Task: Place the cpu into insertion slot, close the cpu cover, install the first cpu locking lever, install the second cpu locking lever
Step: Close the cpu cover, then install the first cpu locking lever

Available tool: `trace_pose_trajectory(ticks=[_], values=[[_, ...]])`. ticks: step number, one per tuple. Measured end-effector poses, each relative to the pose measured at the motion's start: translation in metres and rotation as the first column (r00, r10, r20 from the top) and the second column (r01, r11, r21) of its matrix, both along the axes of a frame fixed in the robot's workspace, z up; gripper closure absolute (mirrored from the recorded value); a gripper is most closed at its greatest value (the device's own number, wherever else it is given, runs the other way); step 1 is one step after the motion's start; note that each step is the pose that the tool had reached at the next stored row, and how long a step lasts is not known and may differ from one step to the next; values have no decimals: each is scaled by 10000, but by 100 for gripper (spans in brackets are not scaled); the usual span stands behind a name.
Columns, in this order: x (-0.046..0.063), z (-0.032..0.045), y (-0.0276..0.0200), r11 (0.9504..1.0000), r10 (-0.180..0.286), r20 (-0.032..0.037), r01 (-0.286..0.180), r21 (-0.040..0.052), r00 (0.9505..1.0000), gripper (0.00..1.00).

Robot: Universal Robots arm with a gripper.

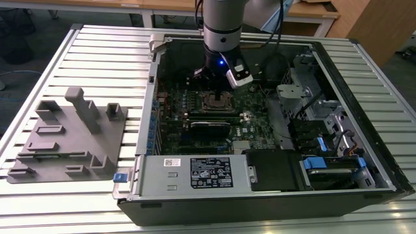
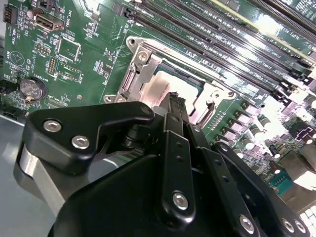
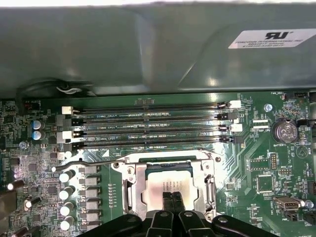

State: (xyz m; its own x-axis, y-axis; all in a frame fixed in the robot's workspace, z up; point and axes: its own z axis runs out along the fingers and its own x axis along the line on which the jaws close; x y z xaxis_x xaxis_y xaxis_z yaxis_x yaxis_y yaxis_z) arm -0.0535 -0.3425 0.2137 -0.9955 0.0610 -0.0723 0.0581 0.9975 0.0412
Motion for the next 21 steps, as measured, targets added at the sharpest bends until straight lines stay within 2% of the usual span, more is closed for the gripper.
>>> trace_pose_trajectory(ticks=[15,21], values=[[0,26,0,10000,0,0,0,0,10000,89],[0,105,0,10000,0,2,0,3,10000,89]])
